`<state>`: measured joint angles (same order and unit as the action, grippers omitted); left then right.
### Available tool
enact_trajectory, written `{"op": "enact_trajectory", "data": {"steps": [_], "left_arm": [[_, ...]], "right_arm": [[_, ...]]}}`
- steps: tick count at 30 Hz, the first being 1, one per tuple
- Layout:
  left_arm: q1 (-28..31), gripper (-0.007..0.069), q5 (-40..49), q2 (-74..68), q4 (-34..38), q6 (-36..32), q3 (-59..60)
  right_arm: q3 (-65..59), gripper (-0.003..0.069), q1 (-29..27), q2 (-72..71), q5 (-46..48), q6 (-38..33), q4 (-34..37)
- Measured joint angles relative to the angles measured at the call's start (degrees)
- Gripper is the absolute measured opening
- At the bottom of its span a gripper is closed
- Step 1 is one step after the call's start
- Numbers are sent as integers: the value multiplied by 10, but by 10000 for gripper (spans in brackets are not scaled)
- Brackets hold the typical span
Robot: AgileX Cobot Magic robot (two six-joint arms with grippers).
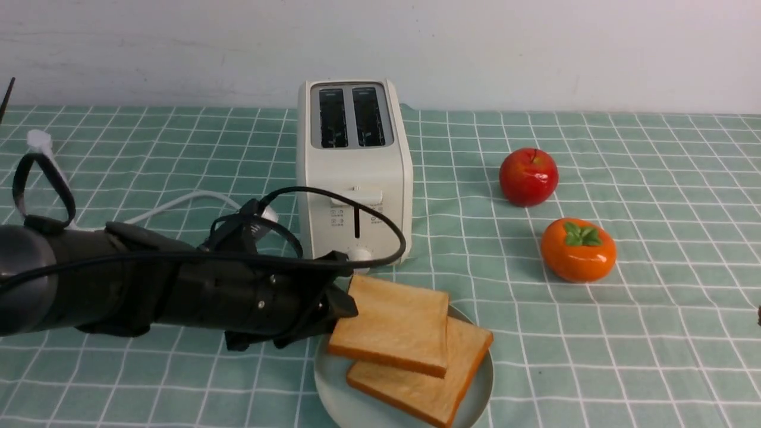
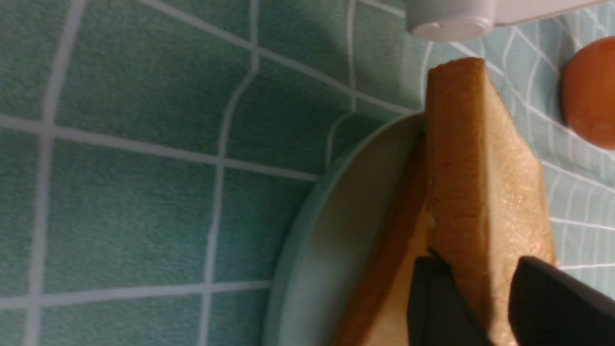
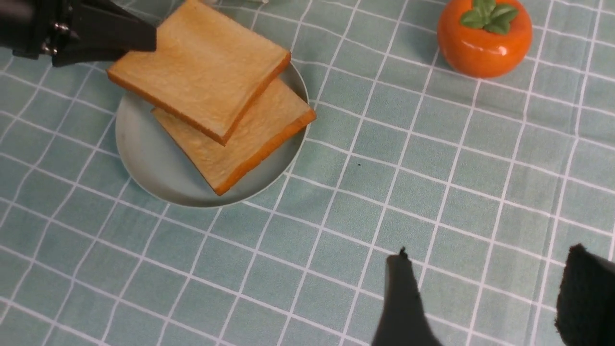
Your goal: Take toasted bread from bread machine on blue coffee table place on plate.
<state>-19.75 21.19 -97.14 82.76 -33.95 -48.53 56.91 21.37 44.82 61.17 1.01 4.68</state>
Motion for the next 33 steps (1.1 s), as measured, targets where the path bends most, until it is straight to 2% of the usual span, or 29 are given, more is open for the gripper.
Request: {"op": "enact_trajectory", "data": {"steps": [1,3,4,6,9,10,12,13,14,15,16,19,20,21,23,24,26,27,33], "left_arm": [[0,370,-5,0,-24,0,0],[0,431,-8,0,-33,0,0],[0,490,-12,2,-44,0,0],[0,573,-19,9,-59,0,0],[0,637,-22,31,-98,0,0],[3,645,-13,48,-126,0,0],[10,638,17,77,-165,1,0],[17,624,50,105,-194,2,0],[25,603,81,129,-215,7,0],[39,546,137,177,-249,31,0],[39,546,143,183,-253,35,0],[48,386,239,281,-321,116,0],[48,376,244,286,-321,121,0],[49,332,262,314,-339,140,0],[49,183,322,381,-384,204,0],[49,160,330,398,-391,217,0],[49,21,382,468,-432,259,0],[49,-13,397,497,-446,273,2],[49,-14,425,664,-506,299,33]], "right_arm": [[-1,421,0,0,0,9,0],[-6,419,0,0,1,14,1],[-11,409,0,0,3,18,3],[-26,368,0,-3,4,35,4],[-66,241,0,-24,-6,53,4],[-95,148,0,-47,-24,54,4],[-129,57,0,-79,-47,50,4],[-162,4,0,-118,-72,39,5],[-191,-12,0,-149,-94,26,7],[-250,-19,0,-204,-137,2,8],[-256,-19,0,-210,-142,-1,8],[-338,-19,0,-299,-239,-24,6],[-346,-19,0,-308,-244,-25,5],[-359,-19,0,-325,-271,-27,2],[-388,-18,0,-367,-321,-28,-10],[-391,-18,0,-373,-327,-28,-11],[-406,-18,0,-403,-351,-28,-18],[-407,-18,0,-408,-353,-28,-20],[-410,-15,0,-414,-356,-28,-22]]}}
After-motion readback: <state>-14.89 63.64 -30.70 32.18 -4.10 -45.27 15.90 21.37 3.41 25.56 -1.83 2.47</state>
